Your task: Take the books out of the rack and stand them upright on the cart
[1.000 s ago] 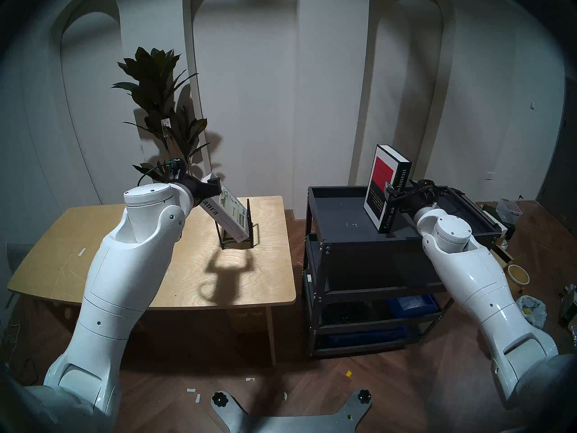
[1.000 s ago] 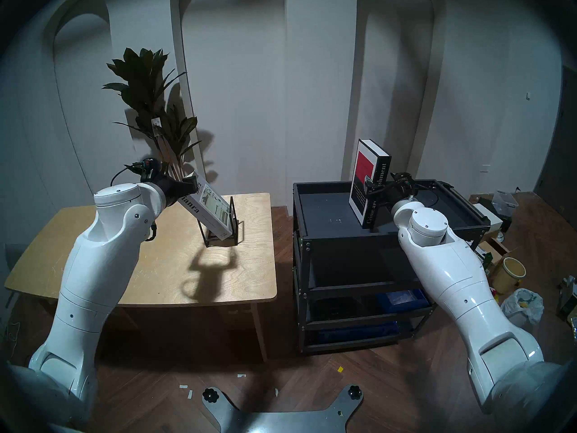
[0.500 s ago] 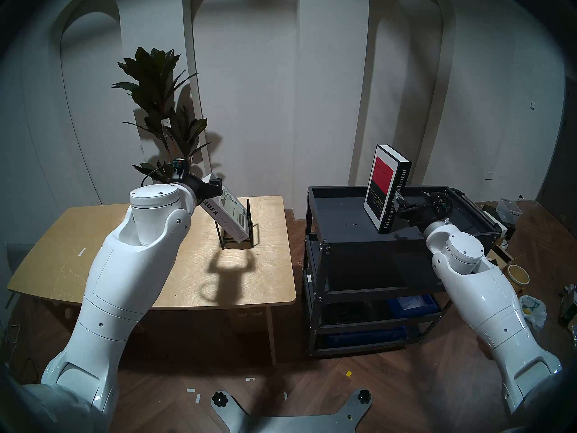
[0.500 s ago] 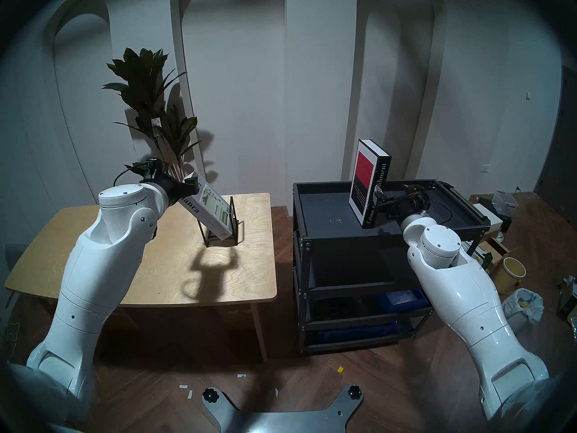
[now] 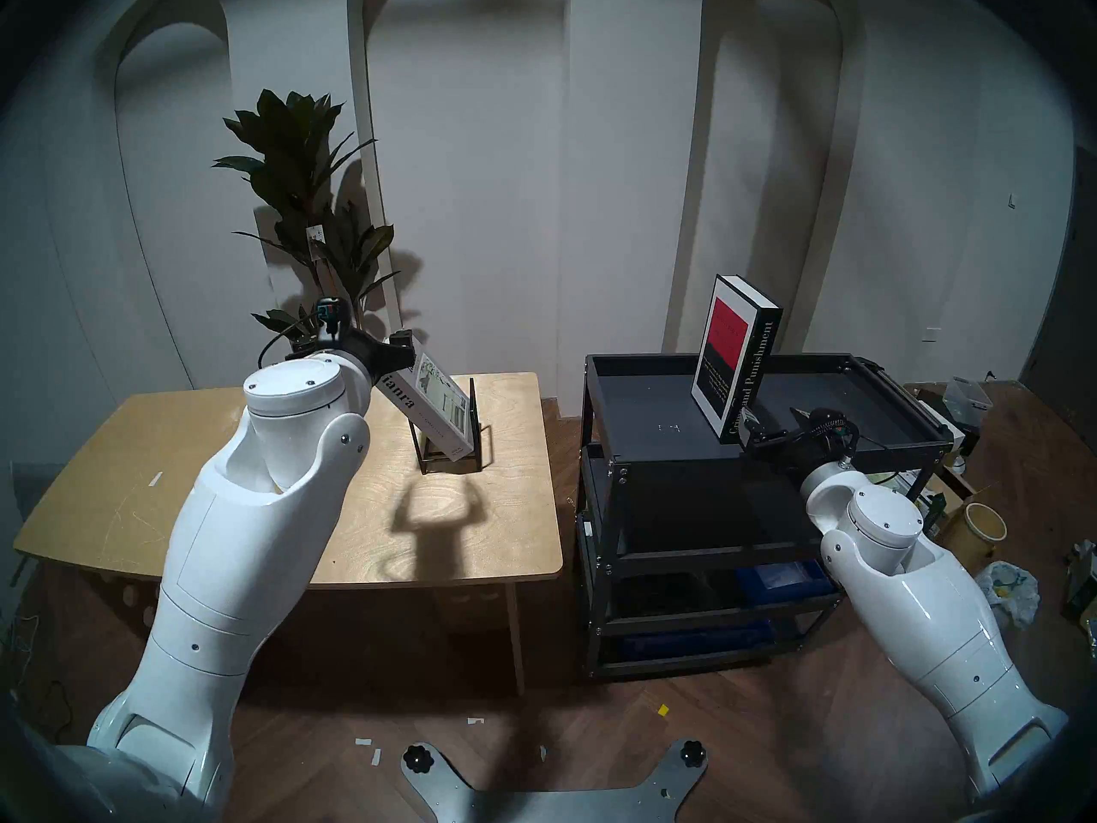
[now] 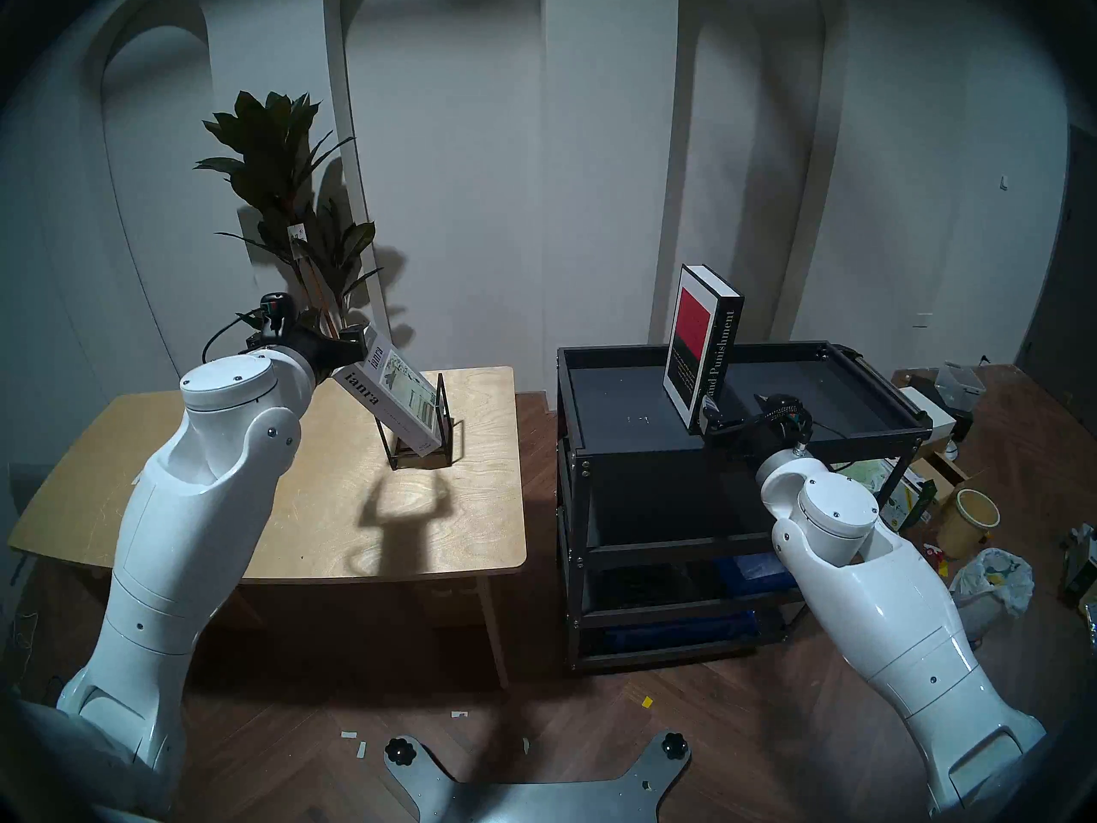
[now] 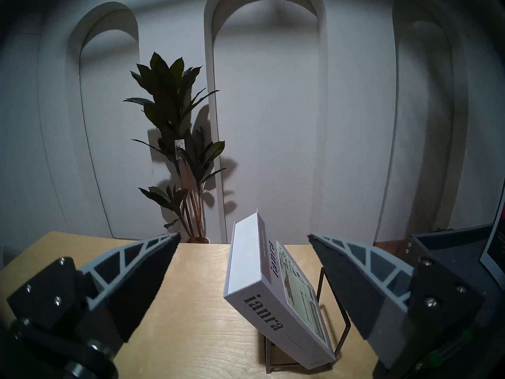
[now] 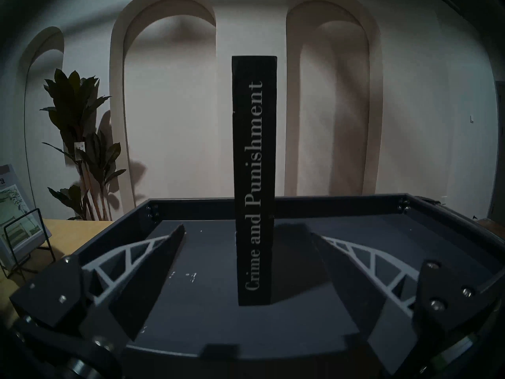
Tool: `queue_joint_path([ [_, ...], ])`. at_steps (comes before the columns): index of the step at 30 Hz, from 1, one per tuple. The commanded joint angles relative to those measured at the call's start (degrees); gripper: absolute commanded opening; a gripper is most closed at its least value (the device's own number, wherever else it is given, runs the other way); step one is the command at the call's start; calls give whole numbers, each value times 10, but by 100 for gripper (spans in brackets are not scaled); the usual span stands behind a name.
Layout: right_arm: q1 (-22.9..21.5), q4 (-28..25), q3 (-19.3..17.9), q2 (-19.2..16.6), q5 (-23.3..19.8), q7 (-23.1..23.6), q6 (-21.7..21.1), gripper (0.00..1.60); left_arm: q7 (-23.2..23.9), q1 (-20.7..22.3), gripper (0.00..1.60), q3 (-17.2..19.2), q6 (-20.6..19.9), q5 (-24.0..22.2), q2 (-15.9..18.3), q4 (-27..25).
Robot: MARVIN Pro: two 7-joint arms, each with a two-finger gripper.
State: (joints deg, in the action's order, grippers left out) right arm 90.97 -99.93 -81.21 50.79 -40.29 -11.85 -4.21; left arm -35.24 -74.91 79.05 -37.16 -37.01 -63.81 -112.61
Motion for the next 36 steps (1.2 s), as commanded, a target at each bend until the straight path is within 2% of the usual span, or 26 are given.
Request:
queue_joint_path([
  [1, 65, -65, -16, -10, -8, -16, 12, 160, -22, -62, 160, 25, 48, -27, -50, -12],
  [10, 139, -137, -46, -15, -12, -46, 25, 160, -18, -117, 160, 76, 135, -88, -104, -4],
  [17, 193, -192, -68, -15, -10, -77, 30, 160, 33, -128, 160, 91, 203, -114, -134, 16],
  [26, 238, -235, -81, -13, 6, -114, 28, 160, 101, -78, 160, 76, 282, -88, -152, 104],
  [36, 247, -249, -76, -13, 18, -135, 25, 160, 154, -18, 160, 65, 378, -58, -155, 196],
])
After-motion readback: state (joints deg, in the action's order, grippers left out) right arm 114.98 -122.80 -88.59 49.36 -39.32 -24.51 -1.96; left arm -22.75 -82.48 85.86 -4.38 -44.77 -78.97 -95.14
